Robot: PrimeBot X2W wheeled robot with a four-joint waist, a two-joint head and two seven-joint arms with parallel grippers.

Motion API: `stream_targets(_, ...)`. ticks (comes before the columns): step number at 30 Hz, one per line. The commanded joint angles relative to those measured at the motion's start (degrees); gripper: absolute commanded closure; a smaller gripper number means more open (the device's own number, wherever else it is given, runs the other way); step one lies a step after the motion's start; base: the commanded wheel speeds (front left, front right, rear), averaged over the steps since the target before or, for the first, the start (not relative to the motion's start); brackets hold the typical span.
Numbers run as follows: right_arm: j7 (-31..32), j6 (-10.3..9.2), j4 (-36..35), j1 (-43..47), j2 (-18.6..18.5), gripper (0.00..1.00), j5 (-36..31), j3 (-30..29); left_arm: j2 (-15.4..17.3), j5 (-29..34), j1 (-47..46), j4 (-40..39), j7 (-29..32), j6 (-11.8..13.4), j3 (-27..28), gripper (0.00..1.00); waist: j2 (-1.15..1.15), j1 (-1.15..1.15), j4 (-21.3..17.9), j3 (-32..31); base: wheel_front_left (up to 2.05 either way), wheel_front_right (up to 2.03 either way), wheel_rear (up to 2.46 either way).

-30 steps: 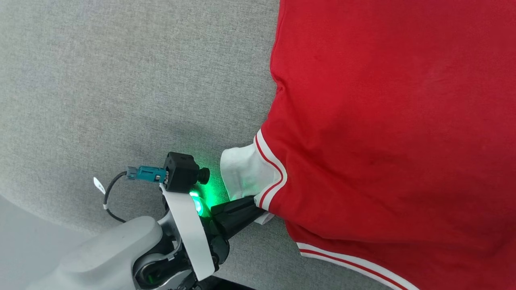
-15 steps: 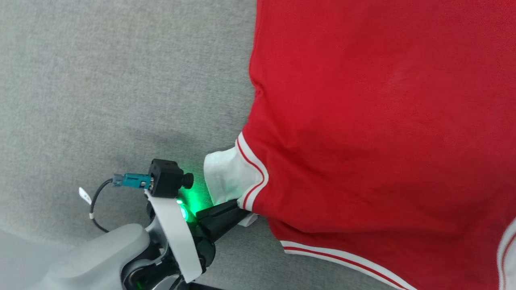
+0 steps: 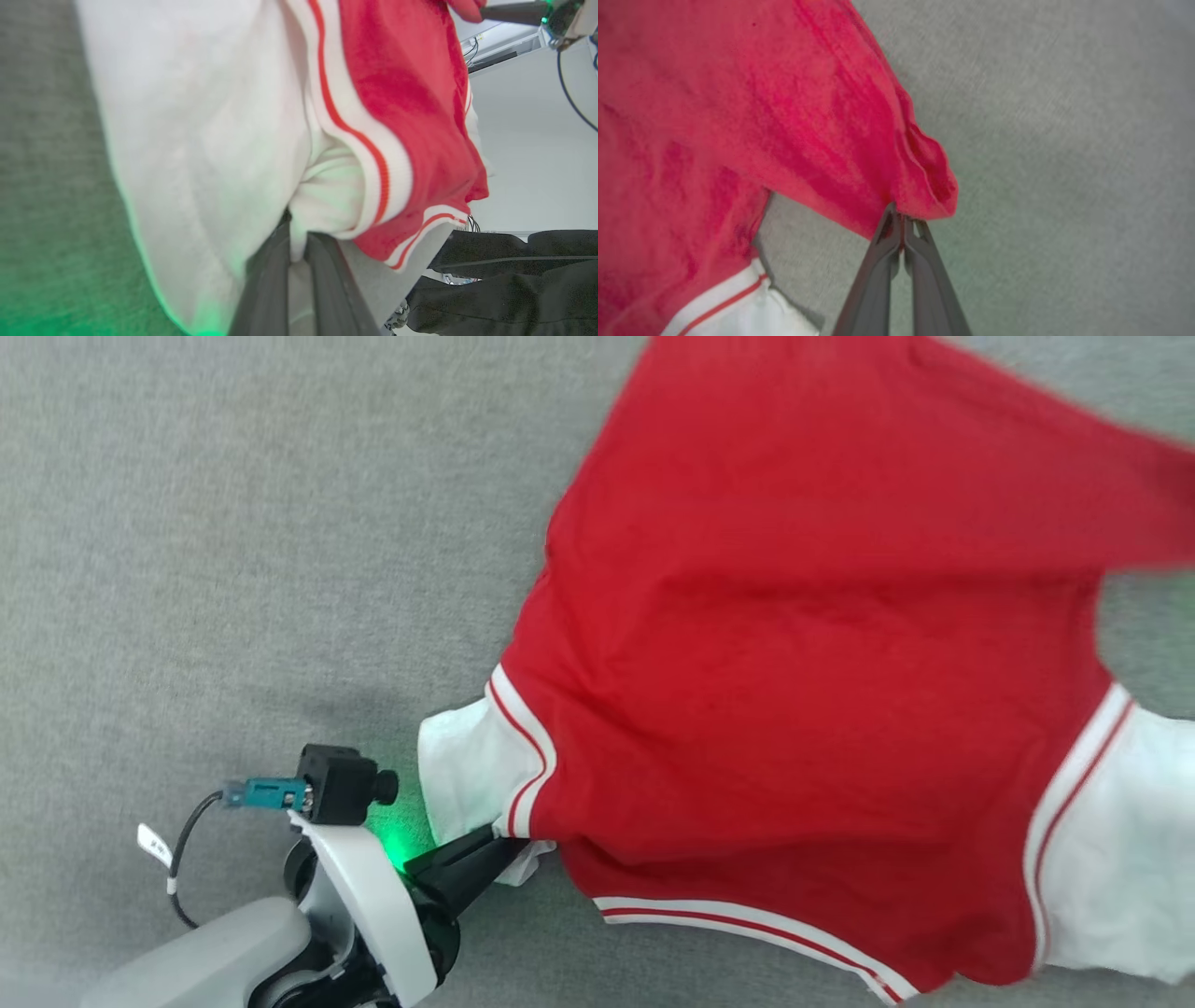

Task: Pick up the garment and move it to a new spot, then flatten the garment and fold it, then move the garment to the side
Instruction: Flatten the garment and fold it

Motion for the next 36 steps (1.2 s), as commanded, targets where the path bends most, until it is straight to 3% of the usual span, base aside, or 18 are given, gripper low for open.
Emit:
stream_targets(1, -0.7, -0.02, -0.9, 2.4, -0.4, 1.00, 0.5, -0.3, 0.0, -0.9, 0.1, 2.5, -0.6, 2.3, 0.9, 1.00, 0.01, 0.00, -1.2, -1.8, 0.00, 0.00, 0.00)
stream_targets(5, -2.9, -0.02, -5.3, 12.9, -2.0, 1.00, 2.3, -2.6, 1.7, -1.4, 1.5, 0.7, -1.5, 3.0, 1.4, 1.00, 0.01, 0.00, -2.0, -3.7, 0.00, 0.00, 0.00)
stream_targets(11, -4.5, -0.02, -12.0, 28.8, -1.3, 1.00, 1.6, -4.9, 2.7, -2.2, 3.4, -1.5, -2.3, 4.0, 1.4, 1.00, 0.01, 0.00, -2.2, -5.9, 0.00, 0.00, 0.00)
stream_targets(18, -1.5, -0.01, -20.4, 43.7, 2.9, 1.00, -2.8, -6.2, 3.9, -2.2, 4.7, -3.0, -3.5, 5.0, 2.1, 1.00, 0.01, 0.00, -2.0, -7.2, 0.00, 0.00, 0.00)
stream_targets(25, 1.8, -0.01, -24.7, 49.3, 8.6, 1.00, -8.2, -8.6, 4.1, -1.7, 4.2, -3.9, -3.1, 5.4, 2.0, 1.00, 0.01, 0.00, -1.7, -7.4, 0.00, 0.00, 0.00)
stream_targets(27, 1.7, -0.02, -25.8, 49.7, 11.0, 0.07, -9.7, -12.5, 4.3, -1.6, 4.4, -4.3, -3.2, 5.7, 2.0, 1.00, 0.01, 0.00, -2.1, -7.5, 0.00, 0.00, 0.00)
stream_targets(28, 2.0, -0.02, -26.4, 49.9, 11.7, 0.00, -9.5, -14.0, 4.4, -1.7, 4.6, -4.4, -3.2, 5.8, 2.0, 1.00, 0.01, 0.00, -2.3, -7.5, 0.00, 0.00, 0.00)
stream_targets(36, 4.4, -0.01, -34.9, 47.2, 12.6, 0.00, -8.3, -29.7, 4.7, -1.8, 5.2, -5.2, -3.5, 6.0, 2.1, 1.00, 0.01, 0.00, -2.9, -7.5, 0.00, 0.00, 0.00)
